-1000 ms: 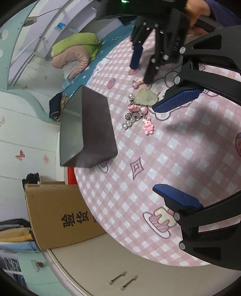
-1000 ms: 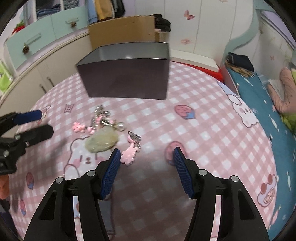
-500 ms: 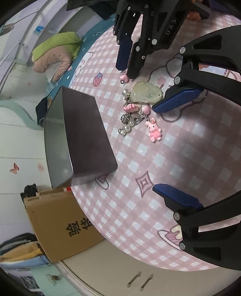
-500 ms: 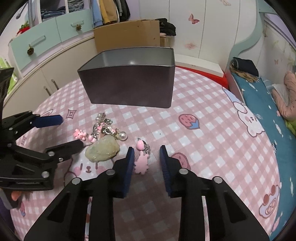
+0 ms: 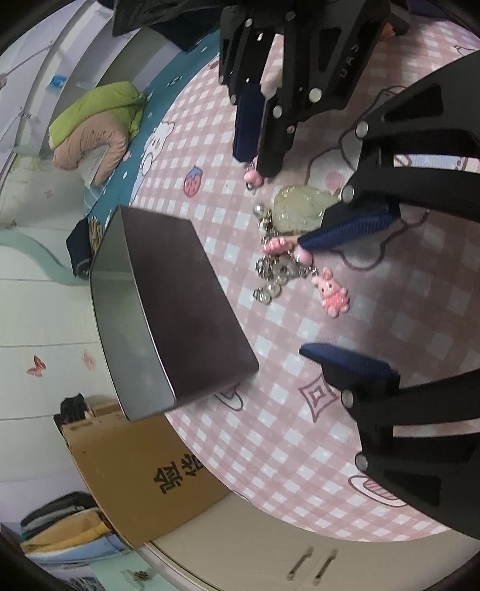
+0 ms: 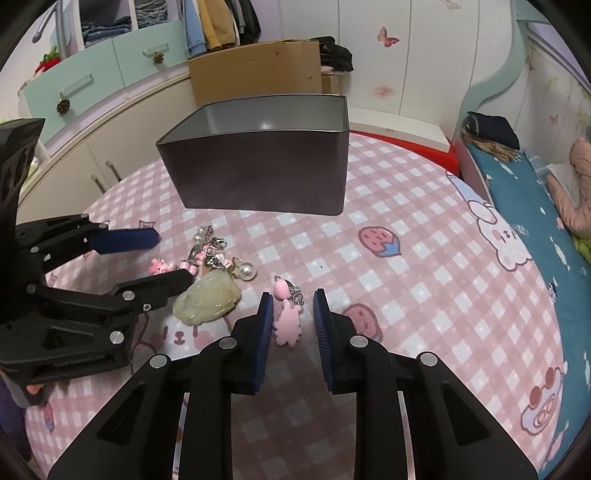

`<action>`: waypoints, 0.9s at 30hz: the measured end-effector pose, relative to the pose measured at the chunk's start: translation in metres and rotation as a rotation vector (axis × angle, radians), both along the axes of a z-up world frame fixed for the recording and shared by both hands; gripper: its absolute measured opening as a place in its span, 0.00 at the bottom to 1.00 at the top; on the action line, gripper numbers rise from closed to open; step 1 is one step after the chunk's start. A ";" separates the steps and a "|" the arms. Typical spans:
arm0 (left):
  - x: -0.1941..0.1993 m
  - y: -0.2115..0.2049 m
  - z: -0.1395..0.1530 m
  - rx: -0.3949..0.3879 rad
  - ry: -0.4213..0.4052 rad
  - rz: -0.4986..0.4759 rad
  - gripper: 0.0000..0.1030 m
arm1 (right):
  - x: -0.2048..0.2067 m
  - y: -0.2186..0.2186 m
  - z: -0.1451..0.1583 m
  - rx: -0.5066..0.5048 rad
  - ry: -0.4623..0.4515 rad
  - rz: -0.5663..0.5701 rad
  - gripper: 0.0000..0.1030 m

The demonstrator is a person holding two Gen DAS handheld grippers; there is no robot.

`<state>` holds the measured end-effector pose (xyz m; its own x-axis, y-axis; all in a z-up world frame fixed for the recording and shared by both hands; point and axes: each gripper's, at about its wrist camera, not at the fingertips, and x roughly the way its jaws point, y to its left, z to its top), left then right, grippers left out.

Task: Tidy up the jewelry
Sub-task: 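Grasp the pink bunny charm with the left tool while the right tool grasps a pink charm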

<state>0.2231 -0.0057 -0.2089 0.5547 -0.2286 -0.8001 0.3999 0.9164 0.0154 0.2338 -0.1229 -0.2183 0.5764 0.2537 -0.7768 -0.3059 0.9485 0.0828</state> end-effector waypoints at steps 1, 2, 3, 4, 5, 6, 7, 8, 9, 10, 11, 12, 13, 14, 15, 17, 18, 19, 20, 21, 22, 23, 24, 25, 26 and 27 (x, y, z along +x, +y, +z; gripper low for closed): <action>-0.001 -0.001 0.000 0.000 -0.002 -0.005 0.39 | 0.000 -0.001 0.000 0.002 0.001 0.000 0.21; -0.003 -0.002 0.001 -0.001 -0.005 -0.013 0.36 | 0.000 -0.001 0.000 0.003 0.001 -0.002 0.20; -0.003 -0.003 0.001 0.000 -0.008 -0.020 0.25 | 0.000 -0.001 0.000 0.004 0.001 -0.003 0.20; -0.005 -0.004 0.001 0.005 -0.011 -0.025 0.12 | 0.000 -0.002 0.000 0.004 0.001 -0.004 0.20; -0.006 -0.005 0.001 0.014 -0.017 -0.026 0.11 | 0.000 -0.002 0.000 0.002 0.001 -0.006 0.19; -0.007 -0.005 0.001 0.014 -0.019 -0.028 0.11 | 0.000 -0.002 0.000 0.001 0.000 -0.007 0.19; -0.007 -0.004 0.001 0.012 -0.020 -0.027 0.11 | 0.000 -0.002 0.000 -0.002 -0.001 -0.010 0.17; -0.007 -0.004 0.001 0.009 -0.020 -0.025 0.10 | -0.001 -0.002 0.000 -0.001 -0.001 -0.013 0.16; -0.008 -0.003 0.002 0.006 -0.019 -0.020 0.10 | -0.001 -0.003 0.000 0.002 -0.001 -0.015 0.16; -0.009 -0.002 0.002 0.005 -0.019 -0.017 0.10 | -0.002 -0.003 0.000 0.001 -0.002 -0.018 0.16; -0.009 -0.001 0.002 0.004 -0.018 -0.014 0.10 | -0.003 -0.003 0.001 -0.001 -0.005 -0.020 0.15; -0.010 0.000 0.002 0.000 -0.016 -0.011 0.10 | -0.004 -0.004 0.001 -0.003 -0.007 -0.021 0.15; -0.011 0.002 0.003 -0.007 -0.012 -0.010 0.10 | -0.005 -0.004 0.001 -0.004 -0.008 -0.023 0.15; -0.012 0.005 0.004 -0.019 -0.010 -0.003 0.10 | -0.005 -0.005 0.002 -0.003 -0.010 -0.025 0.15; -0.012 0.007 0.005 -0.027 -0.008 0.000 0.10 | -0.007 -0.006 0.002 -0.003 -0.013 -0.027 0.15; -0.013 0.011 0.010 -0.047 -0.011 0.009 0.10 | -0.009 -0.008 0.004 0.002 -0.017 -0.032 0.15; -0.014 0.012 0.012 -0.052 -0.014 0.011 0.10 | -0.010 -0.008 0.006 0.004 -0.019 -0.033 0.14; -0.016 0.014 0.016 -0.064 -0.019 0.012 0.10 | -0.011 -0.009 0.008 0.006 -0.024 -0.034 0.14; -0.017 0.014 0.019 -0.073 -0.021 0.012 0.10 | -0.012 -0.010 0.010 0.008 -0.029 -0.035 0.14; -0.018 0.016 0.023 -0.086 -0.026 0.013 0.10 | -0.013 -0.011 0.013 0.010 -0.031 -0.034 0.14; -0.019 0.018 0.028 -0.099 -0.031 0.010 0.10 | -0.015 -0.012 0.017 0.018 -0.038 -0.034 0.14; -0.020 0.019 0.033 -0.112 -0.037 0.009 0.10 | -0.016 -0.012 0.021 0.022 -0.045 -0.033 0.14; -0.020 0.021 0.036 -0.123 -0.040 0.009 0.10 | -0.017 -0.012 0.025 0.021 -0.052 -0.031 0.14; -0.020 0.022 0.041 -0.137 -0.043 0.008 0.10 | -0.018 -0.012 0.029 0.025 -0.060 -0.030 0.14; -0.021 0.023 0.044 -0.146 -0.046 0.007 0.10 | -0.018 -0.013 0.034 0.033 -0.067 -0.027 0.14; -0.021 0.024 0.049 -0.162 -0.050 0.003 0.10 | -0.018 -0.013 0.037 0.037 -0.071 -0.025 0.14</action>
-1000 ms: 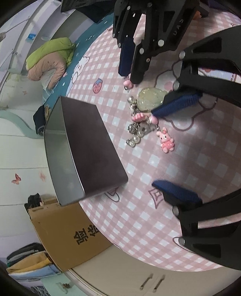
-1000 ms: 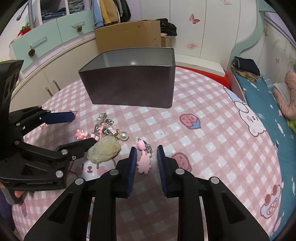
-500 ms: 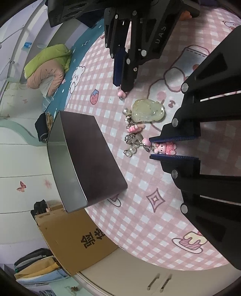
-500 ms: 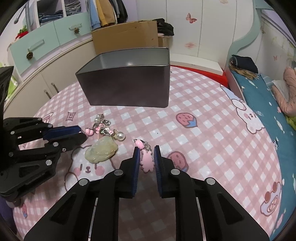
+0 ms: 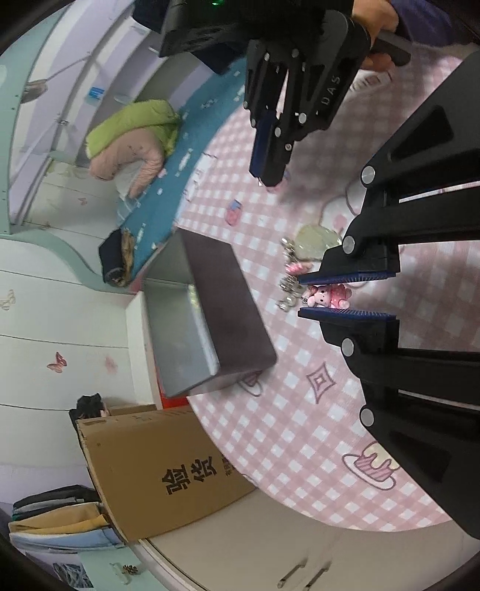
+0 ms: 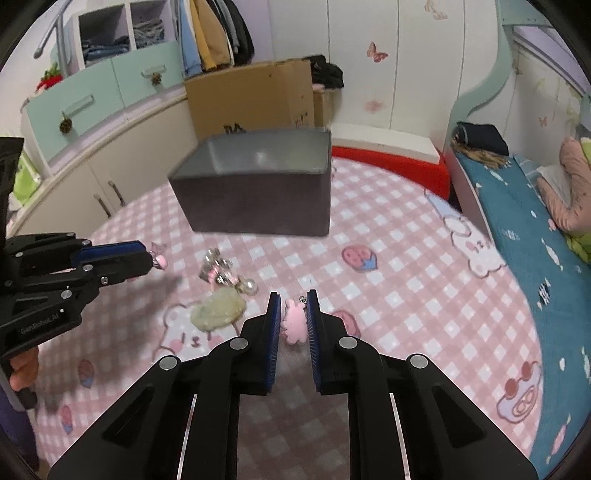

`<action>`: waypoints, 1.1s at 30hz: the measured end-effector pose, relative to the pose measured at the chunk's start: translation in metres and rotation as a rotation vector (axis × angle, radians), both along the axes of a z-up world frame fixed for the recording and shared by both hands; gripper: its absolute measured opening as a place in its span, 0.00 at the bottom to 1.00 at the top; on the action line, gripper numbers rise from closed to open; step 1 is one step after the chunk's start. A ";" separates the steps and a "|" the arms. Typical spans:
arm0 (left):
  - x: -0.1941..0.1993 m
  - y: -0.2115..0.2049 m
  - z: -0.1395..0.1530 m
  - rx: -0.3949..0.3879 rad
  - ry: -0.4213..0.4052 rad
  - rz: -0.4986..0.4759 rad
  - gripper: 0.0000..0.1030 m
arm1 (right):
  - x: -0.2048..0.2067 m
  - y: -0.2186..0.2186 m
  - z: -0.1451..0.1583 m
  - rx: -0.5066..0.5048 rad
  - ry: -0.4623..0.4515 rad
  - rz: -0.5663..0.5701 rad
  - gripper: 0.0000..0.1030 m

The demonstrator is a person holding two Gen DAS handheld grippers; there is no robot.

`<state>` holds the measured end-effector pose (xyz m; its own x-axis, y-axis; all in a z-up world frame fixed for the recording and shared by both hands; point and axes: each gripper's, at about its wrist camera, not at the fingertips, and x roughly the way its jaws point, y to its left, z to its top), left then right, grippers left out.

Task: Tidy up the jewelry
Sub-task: 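Grasp the pink bunny charm with the left tool while the right tool grasps a pink charm, then carry both pink charms over the tin box and lower them inside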

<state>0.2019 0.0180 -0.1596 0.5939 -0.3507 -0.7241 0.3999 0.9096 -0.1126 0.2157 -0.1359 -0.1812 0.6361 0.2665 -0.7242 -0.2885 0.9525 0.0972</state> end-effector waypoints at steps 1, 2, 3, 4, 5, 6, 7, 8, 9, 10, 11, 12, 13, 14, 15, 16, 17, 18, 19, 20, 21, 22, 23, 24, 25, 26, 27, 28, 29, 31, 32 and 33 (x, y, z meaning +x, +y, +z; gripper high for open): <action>0.000 0.001 0.005 -0.015 -0.003 -0.004 0.10 | 0.000 0.000 0.005 0.007 -0.008 0.004 0.14; 0.000 0.001 0.010 -0.031 -0.005 -0.010 0.10 | 0.000 -0.001 0.011 0.015 -0.015 0.007 0.14; 0.000 0.001 0.014 -0.042 -0.007 -0.015 0.10 | 0.000 -0.001 0.016 0.021 -0.020 0.010 0.14; 0.001 0.001 0.017 -0.050 -0.007 -0.016 0.10 | 0.001 -0.001 0.020 0.027 -0.025 0.012 0.14; 0.003 0.001 0.021 -0.059 -0.007 -0.015 0.10 | 0.002 -0.002 0.025 0.036 -0.031 0.015 0.14; 0.005 0.002 0.024 -0.066 -0.008 -0.016 0.10 | 0.003 -0.002 0.029 0.039 -0.035 0.017 0.14; 0.008 0.003 0.028 -0.079 -0.009 -0.017 0.10 | 0.006 -0.002 0.035 0.049 -0.040 0.020 0.14; 0.009 0.004 0.032 -0.088 -0.011 -0.018 0.10 | 0.008 -0.002 0.040 0.057 -0.045 0.022 0.14; 0.013 0.005 0.036 -0.102 -0.012 -0.016 0.10 | 0.011 -0.001 0.045 0.060 -0.049 0.024 0.14; 0.018 0.005 0.041 -0.117 -0.011 -0.017 0.10 | 0.014 -0.001 0.049 0.066 -0.054 0.027 0.14; 0.023 0.006 0.045 -0.130 -0.009 -0.013 0.10 | 0.017 0.000 0.054 0.073 -0.057 0.031 0.14; 0.027 0.007 0.048 -0.135 -0.009 -0.010 0.10 | 0.021 0.001 0.058 0.077 -0.061 0.033 0.14; 0.033 0.007 0.051 -0.140 -0.008 -0.006 0.10 | 0.026 0.003 0.063 0.077 -0.066 0.036 0.14; 0.040 0.007 0.054 -0.146 -0.003 -0.003 0.10 | 0.029 0.004 0.066 0.078 -0.070 0.037 0.14; 0.045 0.007 0.054 -0.152 0.001 -0.004 0.10 | 0.035 0.006 0.070 0.081 -0.072 0.038 0.14; 0.051 0.007 0.055 -0.157 0.006 -0.004 0.10 | 0.039 0.009 0.073 0.084 -0.072 0.039 0.14; 0.059 0.006 0.055 -0.157 0.012 0.006 0.10 | 0.044 0.010 0.076 0.087 -0.072 0.039 0.14; 0.065 0.006 0.055 -0.158 0.018 0.017 0.10 | 0.049 0.012 0.077 0.088 -0.073 0.039 0.14; 0.070 0.006 0.055 -0.161 0.023 0.019 0.10 | 0.055 0.014 0.079 0.089 -0.070 0.041 0.14; 0.075 0.005 0.055 -0.162 0.026 0.019 0.10 | 0.060 0.015 0.079 0.095 -0.062 0.043 0.14; 0.081 0.004 0.054 -0.157 0.028 0.030 0.10 | 0.065 0.016 0.078 0.104 -0.053 0.045 0.14; 0.085 0.003 0.052 -0.152 0.033 0.038 0.10 | 0.072 0.018 0.077 0.108 -0.045 0.044 0.14; 0.092 0.002 0.048 -0.149 0.047 0.045 0.10 | 0.078 0.020 0.075 0.107 -0.035 0.043 0.14; 0.097 0.002 0.045 -0.149 0.057 0.049 0.10 | 0.082 0.022 0.073 0.110 -0.026 0.045 0.14; 0.100 0.001 0.041 -0.145 0.068 0.055 0.10 | 0.087 0.023 0.070 0.115 -0.017 0.045 0.14; 0.105 0.001 0.036 -0.140 0.082 0.064 0.10 | 0.093 0.025 0.066 0.115 -0.005 0.046 0.14; 0.108 0.002 0.032 -0.139 0.089 0.068 0.10 | 0.096 0.025 0.063 0.115 0.001 0.047 0.14; 0.112 0.002 0.027 -0.140 0.098 0.072 0.10 | 0.100 0.027 0.058 0.116 0.013 0.048 0.15; 0.115 0.003 0.023 -0.140 0.109 0.073 0.10 | 0.103 0.028 0.055 0.117 0.024 0.050 0.15; 0.121 0.004 0.016 -0.133 0.120 0.081 0.10 | 0.111 0.032 0.048 0.116 0.044 0.051 0.15; 0.124 0.005 0.013 -0.131 0.126 0.082 0.10 | 0.114 0.033 0.044 0.116 0.051 0.053 0.14; 0.126 0.005 0.010 -0.129 0.132 0.088 0.10 | 0.115 0.033 0.042 0.116 0.059 0.054 0.15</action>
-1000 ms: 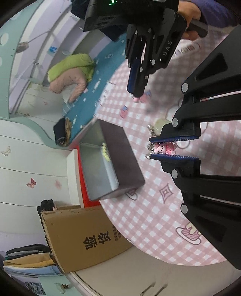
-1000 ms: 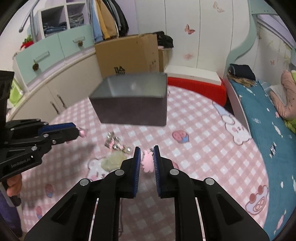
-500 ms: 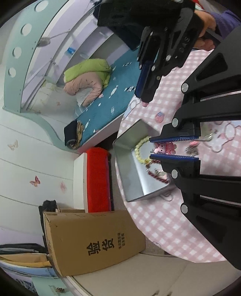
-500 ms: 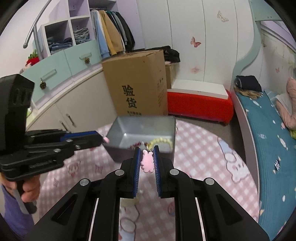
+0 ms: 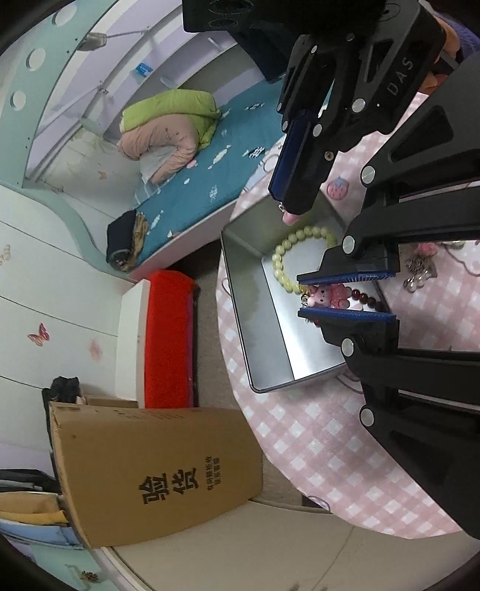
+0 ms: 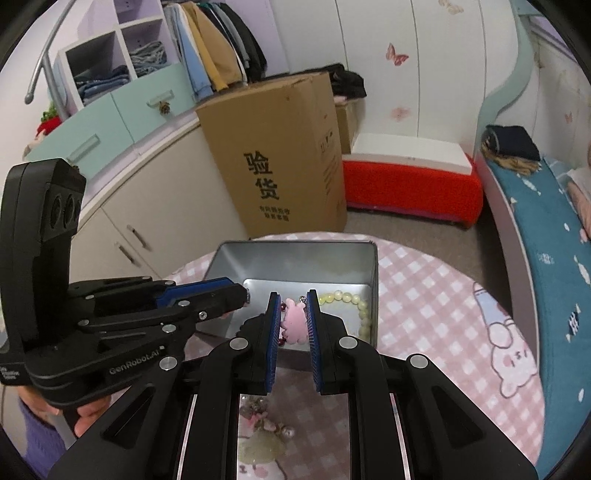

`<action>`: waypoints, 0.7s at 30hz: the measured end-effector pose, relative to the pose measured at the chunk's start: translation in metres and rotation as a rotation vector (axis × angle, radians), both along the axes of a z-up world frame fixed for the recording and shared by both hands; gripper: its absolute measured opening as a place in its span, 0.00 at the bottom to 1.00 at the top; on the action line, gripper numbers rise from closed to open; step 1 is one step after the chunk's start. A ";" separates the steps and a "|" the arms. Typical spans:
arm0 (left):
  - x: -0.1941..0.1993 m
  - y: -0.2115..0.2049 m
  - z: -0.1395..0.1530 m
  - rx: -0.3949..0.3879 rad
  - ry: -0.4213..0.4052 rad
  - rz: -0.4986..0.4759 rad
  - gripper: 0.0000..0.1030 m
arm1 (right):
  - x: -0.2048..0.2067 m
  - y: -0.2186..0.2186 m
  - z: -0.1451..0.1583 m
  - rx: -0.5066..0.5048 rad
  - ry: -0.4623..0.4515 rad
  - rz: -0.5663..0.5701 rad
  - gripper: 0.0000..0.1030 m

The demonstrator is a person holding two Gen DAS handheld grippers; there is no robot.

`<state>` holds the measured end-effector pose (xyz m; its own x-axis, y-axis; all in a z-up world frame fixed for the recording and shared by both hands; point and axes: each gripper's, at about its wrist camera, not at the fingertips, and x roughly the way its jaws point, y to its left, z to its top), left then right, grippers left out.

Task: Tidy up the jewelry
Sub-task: 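Carry both pink charms over the tin box and lower them inside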

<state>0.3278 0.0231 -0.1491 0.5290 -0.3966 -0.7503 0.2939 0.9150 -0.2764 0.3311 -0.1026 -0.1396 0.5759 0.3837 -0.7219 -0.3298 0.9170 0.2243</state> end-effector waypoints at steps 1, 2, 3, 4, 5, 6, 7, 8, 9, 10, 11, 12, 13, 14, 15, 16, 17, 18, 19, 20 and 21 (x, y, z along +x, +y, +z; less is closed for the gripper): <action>0.002 0.000 -0.002 0.003 0.004 0.001 0.10 | 0.002 0.001 -0.004 -0.002 0.007 0.000 0.14; 0.003 -0.001 -0.004 0.005 0.007 0.002 0.10 | 0.004 0.002 -0.006 -0.006 0.010 -0.001 0.14; 0.004 -0.001 -0.004 0.007 0.007 0.003 0.10 | 0.005 0.003 -0.008 -0.007 0.017 0.001 0.15; 0.005 -0.002 -0.005 0.011 0.007 0.001 0.10 | 0.007 0.004 -0.010 -0.008 0.022 0.002 0.15; 0.005 -0.002 -0.006 0.014 0.007 0.000 0.10 | 0.008 0.005 -0.011 -0.011 0.024 0.003 0.15; 0.006 -0.003 -0.007 0.018 0.008 0.000 0.10 | 0.009 0.006 -0.013 -0.014 0.027 0.003 0.15; 0.006 -0.004 -0.008 0.021 0.009 -0.002 0.10 | 0.010 0.007 -0.014 -0.013 0.032 0.005 0.14; 0.007 -0.003 -0.009 0.020 0.011 -0.005 0.10 | 0.010 0.008 -0.015 -0.014 0.034 0.005 0.15; 0.007 -0.004 -0.010 0.020 0.013 -0.008 0.10 | 0.010 0.008 -0.017 -0.018 0.036 0.005 0.15; 0.007 -0.005 -0.011 0.024 0.014 -0.010 0.11 | 0.011 0.009 -0.018 -0.018 0.040 0.006 0.15; 0.007 -0.006 -0.011 0.028 0.014 -0.010 0.11 | 0.013 0.009 -0.018 -0.018 0.044 0.006 0.15; 0.007 -0.007 -0.011 0.031 0.014 -0.012 0.11 | 0.013 0.010 -0.019 -0.019 0.046 0.006 0.15; 0.006 -0.006 -0.011 0.031 0.014 -0.012 0.11 | 0.014 0.010 -0.021 -0.021 0.050 0.005 0.15; 0.006 -0.006 -0.011 0.030 0.016 -0.011 0.11 | 0.015 0.010 -0.022 -0.023 0.053 0.005 0.14; 0.006 -0.007 -0.011 0.030 0.018 -0.011 0.11 | 0.016 0.010 -0.022 -0.023 0.054 0.003 0.14; 0.006 -0.006 -0.011 0.031 0.016 -0.007 0.11 | 0.017 0.011 -0.023 -0.022 0.057 0.003 0.15; 0.006 -0.006 -0.011 0.033 0.011 -0.002 0.11 | 0.018 0.010 -0.025 -0.022 0.059 0.002 0.15; 0.006 -0.006 -0.012 0.036 0.012 -0.003 0.11 | 0.018 0.009 -0.025 -0.022 0.061 0.002 0.15; 0.005 -0.007 -0.012 0.039 0.010 -0.003 0.11 | 0.018 0.010 -0.027 -0.023 0.065 0.002 0.15; 0.006 -0.007 -0.011 0.040 0.010 -0.005 0.11 | 0.020 0.010 -0.027 -0.023 0.066 0.002 0.15; 0.006 -0.008 -0.011 0.042 0.011 -0.008 0.11 | 0.020 0.010 -0.028 -0.023 0.068 0.002 0.15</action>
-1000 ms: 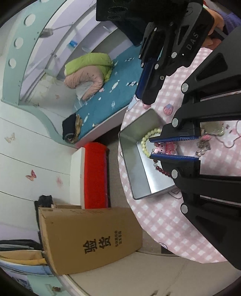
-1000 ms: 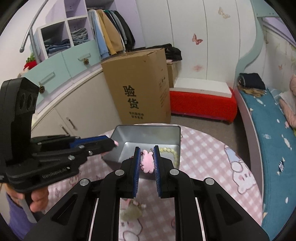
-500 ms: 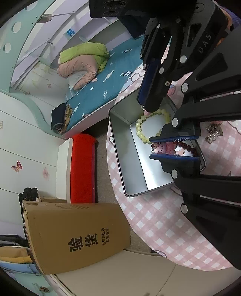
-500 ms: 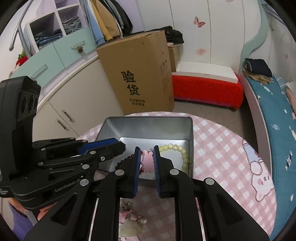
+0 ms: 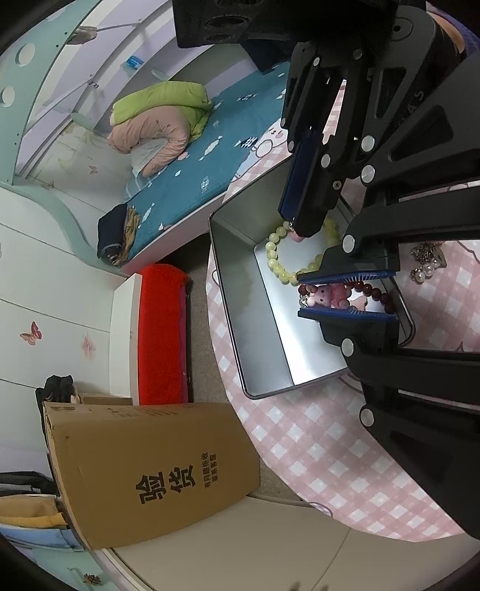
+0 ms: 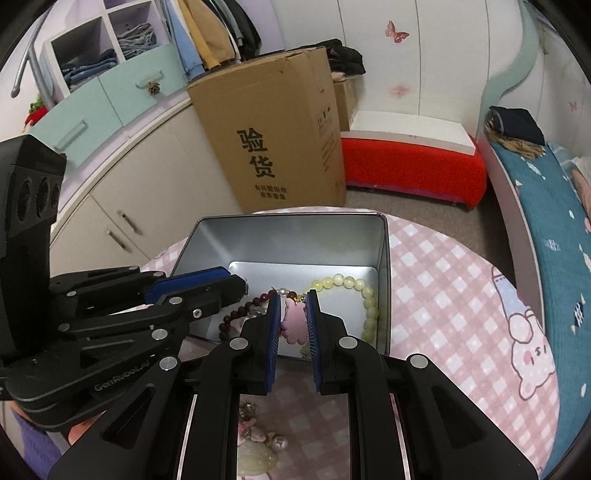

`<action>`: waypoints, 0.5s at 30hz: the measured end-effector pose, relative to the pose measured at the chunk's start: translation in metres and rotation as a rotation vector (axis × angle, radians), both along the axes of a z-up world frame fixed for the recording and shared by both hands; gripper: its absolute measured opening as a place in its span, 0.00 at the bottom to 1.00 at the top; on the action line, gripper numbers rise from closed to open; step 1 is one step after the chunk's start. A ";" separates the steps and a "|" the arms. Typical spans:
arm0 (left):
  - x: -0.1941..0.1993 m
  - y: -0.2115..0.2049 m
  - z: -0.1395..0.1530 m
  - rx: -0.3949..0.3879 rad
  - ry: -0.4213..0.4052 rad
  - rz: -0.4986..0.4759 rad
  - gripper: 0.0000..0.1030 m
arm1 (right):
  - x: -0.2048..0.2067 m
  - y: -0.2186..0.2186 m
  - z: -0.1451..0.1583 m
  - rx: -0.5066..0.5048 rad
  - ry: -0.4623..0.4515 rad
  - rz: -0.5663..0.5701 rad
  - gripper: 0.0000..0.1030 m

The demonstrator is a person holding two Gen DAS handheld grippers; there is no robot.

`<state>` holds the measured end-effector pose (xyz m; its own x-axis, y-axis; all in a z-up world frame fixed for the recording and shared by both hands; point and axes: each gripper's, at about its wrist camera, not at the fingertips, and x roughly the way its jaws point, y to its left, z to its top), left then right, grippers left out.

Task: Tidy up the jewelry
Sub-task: 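Carry both pink charms over the tin box and lower them inside, then open both tools to release the charms and move back to the table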

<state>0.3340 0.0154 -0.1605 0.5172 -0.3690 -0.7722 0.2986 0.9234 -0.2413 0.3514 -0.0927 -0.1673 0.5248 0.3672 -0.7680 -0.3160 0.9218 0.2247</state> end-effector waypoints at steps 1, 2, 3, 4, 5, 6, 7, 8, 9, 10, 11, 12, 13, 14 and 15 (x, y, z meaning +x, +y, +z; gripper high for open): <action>0.000 -0.001 0.000 0.002 0.001 -0.002 0.11 | 0.000 -0.001 -0.001 0.002 -0.001 0.000 0.15; 0.000 -0.001 0.000 0.002 0.002 -0.003 0.11 | 0.000 -0.001 -0.001 0.004 0.001 0.000 0.15; 0.000 -0.002 0.000 0.002 0.004 -0.003 0.11 | 0.002 0.000 -0.001 0.004 0.002 0.000 0.15; 0.000 -0.002 0.000 0.002 0.005 -0.002 0.11 | 0.002 0.000 -0.001 0.003 0.001 0.000 0.15; 0.001 -0.002 0.000 0.001 0.007 -0.002 0.11 | 0.002 0.000 -0.001 0.004 0.002 0.000 0.15; 0.001 -0.001 0.000 -0.001 0.009 -0.002 0.11 | 0.002 0.000 -0.001 0.006 0.002 0.000 0.15; 0.001 -0.001 0.000 0.000 0.008 -0.002 0.11 | 0.003 0.000 -0.001 0.007 0.002 0.000 0.15; 0.001 -0.001 0.000 0.000 0.010 -0.004 0.11 | 0.002 0.000 -0.001 0.009 0.003 0.000 0.15; 0.001 -0.001 0.000 0.001 0.010 -0.005 0.11 | 0.001 -0.001 -0.001 0.011 0.003 0.000 0.15; 0.002 -0.002 0.001 0.001 0.011 -0.004 0.11 | 0.002 -0.001 -0.001 0.012 0.003 -0.001 0.15; 0.002 -0.001 0.000 -0.001 0.014 -0.001 0.11 | 0.001 -0.002 -0.001 0.013 0.003 -0.001 0.15; 0.002 -0.001 0.000 -0.004 0.018 0.001 0.11 | -0.001 -0.003 -0.001 0.015 0.003 0.000 0.15; 0.001 -0.001 0.000 -0.008 0.021 0.005 0.14 | -0.001 -0.004 -0.001 0.018 0.004 -0.001 0.15; 0.000 -0.001 0.002 -0.011 0.018 0.009 0.17 | -0.002 -0.005 -0.001 0.025 0.006 -0.002 0.15; -0.001 0.000 0.002 -0.009 0.011 0.015 0.23 | -0.002 -0.006 -0.001 0.027 0.006 -0.004 0.15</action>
<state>0.3329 0.0151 -0.1580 0.5142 -0.3680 -0.7747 0.2818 0.9256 -0.2527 0.3492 -0.0987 -0.1679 0.5212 0.3857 -0.7613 -0.3113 0.9165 0.2513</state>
